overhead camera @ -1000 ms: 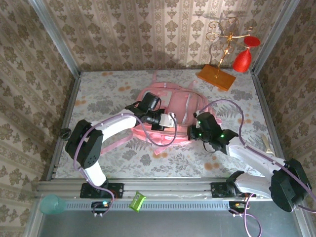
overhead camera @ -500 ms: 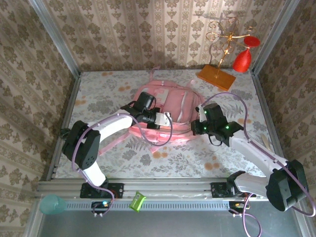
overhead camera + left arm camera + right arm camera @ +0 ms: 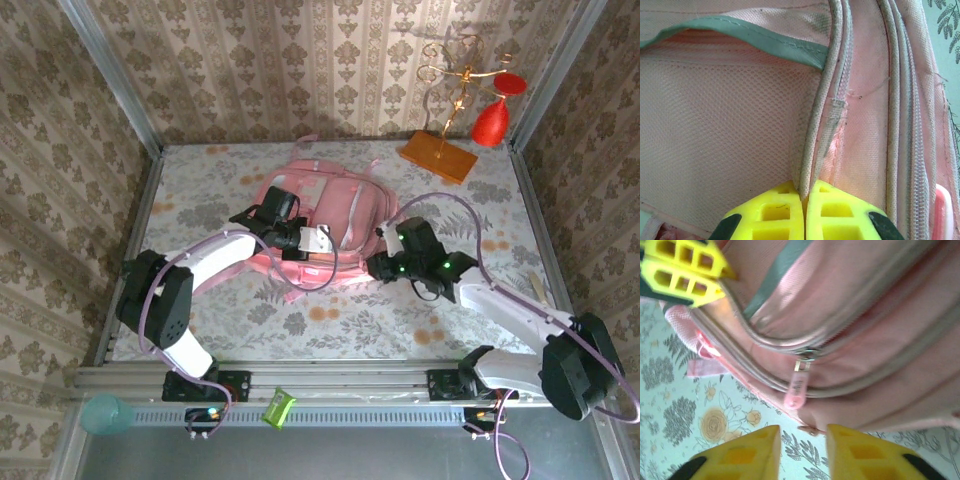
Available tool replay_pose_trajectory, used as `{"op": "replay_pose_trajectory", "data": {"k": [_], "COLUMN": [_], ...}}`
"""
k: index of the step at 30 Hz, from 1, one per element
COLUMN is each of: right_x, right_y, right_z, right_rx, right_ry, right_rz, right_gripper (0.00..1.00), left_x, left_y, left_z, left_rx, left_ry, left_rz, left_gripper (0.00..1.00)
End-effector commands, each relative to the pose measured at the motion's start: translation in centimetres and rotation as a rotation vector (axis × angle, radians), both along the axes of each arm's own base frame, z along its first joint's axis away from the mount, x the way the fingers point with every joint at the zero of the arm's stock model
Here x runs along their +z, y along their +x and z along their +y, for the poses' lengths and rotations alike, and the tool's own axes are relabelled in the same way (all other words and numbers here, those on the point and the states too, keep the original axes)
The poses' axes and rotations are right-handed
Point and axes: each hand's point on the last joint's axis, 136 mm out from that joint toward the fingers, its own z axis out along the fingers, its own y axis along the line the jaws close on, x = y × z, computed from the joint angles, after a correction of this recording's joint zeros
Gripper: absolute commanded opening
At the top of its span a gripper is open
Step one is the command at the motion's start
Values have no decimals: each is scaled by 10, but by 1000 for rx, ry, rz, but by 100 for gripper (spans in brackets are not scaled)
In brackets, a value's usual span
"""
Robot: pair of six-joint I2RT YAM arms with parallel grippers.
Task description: Pack books, pencil case, and school supplies into a backpack
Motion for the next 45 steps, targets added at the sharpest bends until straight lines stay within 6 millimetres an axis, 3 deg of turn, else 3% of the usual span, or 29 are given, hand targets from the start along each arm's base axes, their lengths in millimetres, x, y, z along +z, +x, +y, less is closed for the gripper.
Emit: {"op": "replay_pose_trajectory", "data": {"k": [1, 6, 20, 34, 39, 45], "right_x": [1, -11, -19, -39, -32, -18], "right_y": [17, 32, 38, 33, 28, 24], "right_z": [12, 10, 18, 0, -2, 0], "right_rx": [-6, -81, -113, -172, -141, -56], "right_ry": [-26, -191, -377, -438, -388, -213], "right_rz": [-39, -94, -184, -184, -229, -219], "right_gripper": [36, 42, 38, 19, 0, 0], "left_x": [-3, -2, -3, -3, -3, -4], "left_y": [-15, -16, -17, -16, -15, -13], "left_z": [7, 4, 4, 6, 9, 17], "left_rx": [13, 6, 11, 16, 15, 24], "left_ry": [6, 0, 12, 19, 25, 37], "left_rz": [72, 71, 72, 65, 59, 58], "left_gripper": [0, 0, 0, 0, 0, 0]}}
